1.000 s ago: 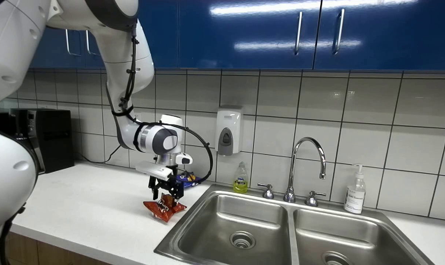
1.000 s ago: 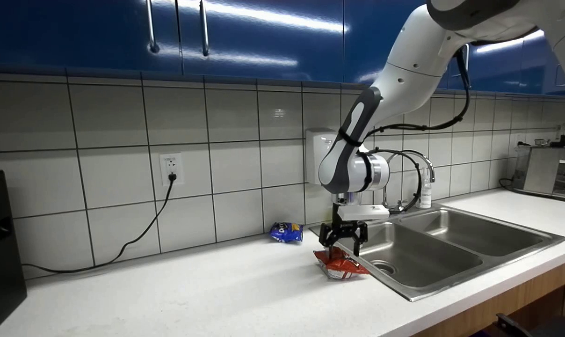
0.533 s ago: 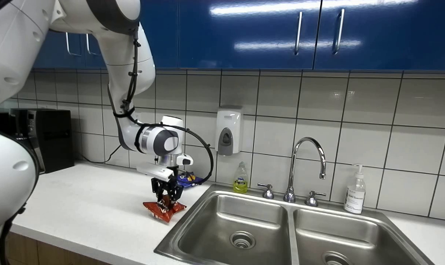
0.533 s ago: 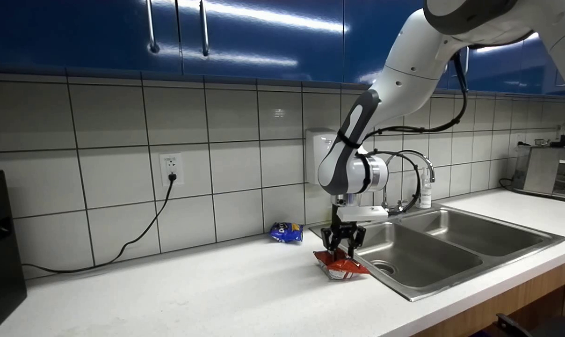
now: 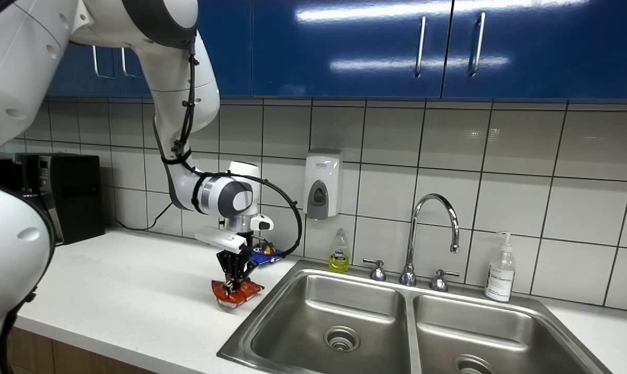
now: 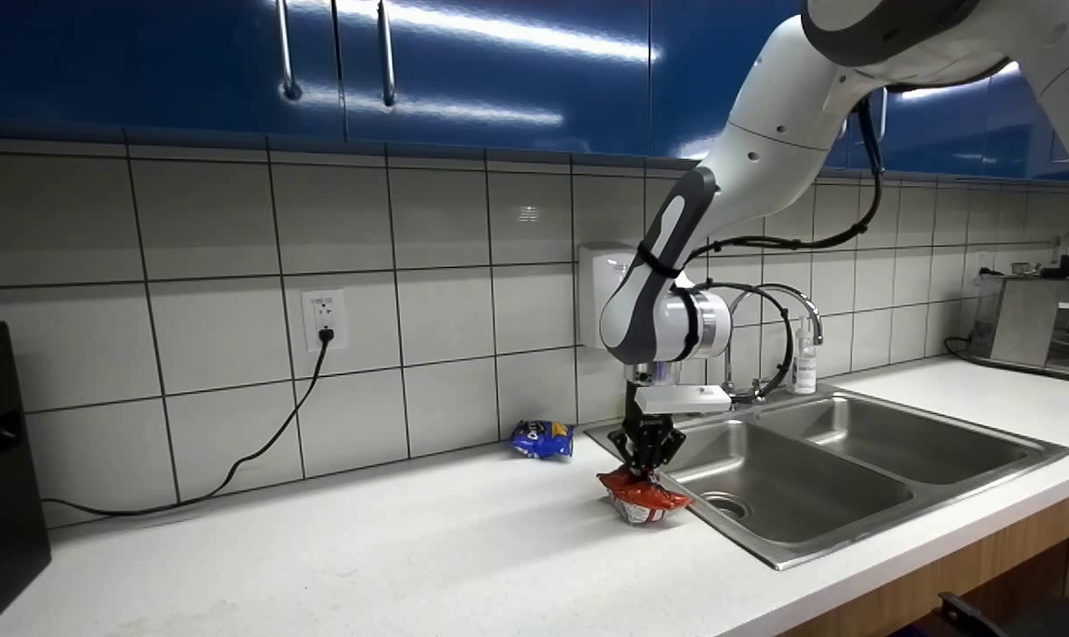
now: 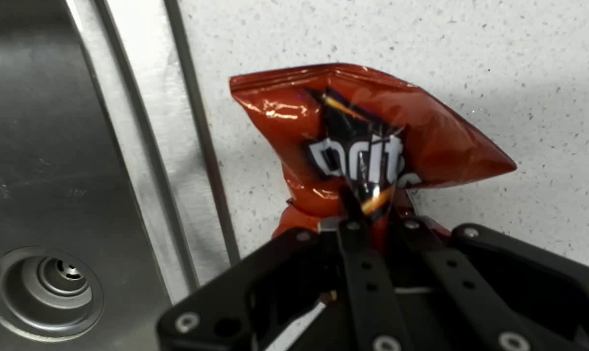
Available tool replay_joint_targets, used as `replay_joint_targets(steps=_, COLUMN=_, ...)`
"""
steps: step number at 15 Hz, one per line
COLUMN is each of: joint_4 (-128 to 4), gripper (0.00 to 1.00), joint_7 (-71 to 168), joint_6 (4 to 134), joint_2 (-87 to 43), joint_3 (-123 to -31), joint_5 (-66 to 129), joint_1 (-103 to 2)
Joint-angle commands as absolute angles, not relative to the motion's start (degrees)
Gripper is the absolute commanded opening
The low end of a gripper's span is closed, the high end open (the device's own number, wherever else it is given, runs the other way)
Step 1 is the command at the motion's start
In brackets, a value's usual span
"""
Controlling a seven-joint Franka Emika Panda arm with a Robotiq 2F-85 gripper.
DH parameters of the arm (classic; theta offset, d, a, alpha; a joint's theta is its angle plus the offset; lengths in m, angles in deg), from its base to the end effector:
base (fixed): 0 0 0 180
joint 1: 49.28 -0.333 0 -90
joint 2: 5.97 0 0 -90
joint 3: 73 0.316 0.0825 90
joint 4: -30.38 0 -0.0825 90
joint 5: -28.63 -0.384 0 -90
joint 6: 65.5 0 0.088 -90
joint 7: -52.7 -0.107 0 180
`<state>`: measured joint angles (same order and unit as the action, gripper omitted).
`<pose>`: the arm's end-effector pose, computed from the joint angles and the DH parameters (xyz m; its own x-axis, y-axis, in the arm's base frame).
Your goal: Put the Dorito packet in the sink
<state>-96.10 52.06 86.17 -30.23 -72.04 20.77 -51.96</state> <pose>0.5533 0.0317 0.1868 0.9975 -0.0698 0.0106 -0.0688 -0.9949 -0.0738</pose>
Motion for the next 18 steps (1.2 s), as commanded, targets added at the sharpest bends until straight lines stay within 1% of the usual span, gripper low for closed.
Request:
replay_joint_targets(steps=1, joint_4=-95.24, gripper=0.01, joint_7=52.09, joint_6=85.84, joint_2=-30.9, joint_3=-71.45, joint_5=21.31, joint_1=-50.85)
replay_joint_targets(steps=18, joint_4=-97.12, gripper=0.0, joint_7=52.03, joint_6=84.67, joint_2=-23.69, joint_3=-71.37, joint_5=21.55, joint_1=-51.18)
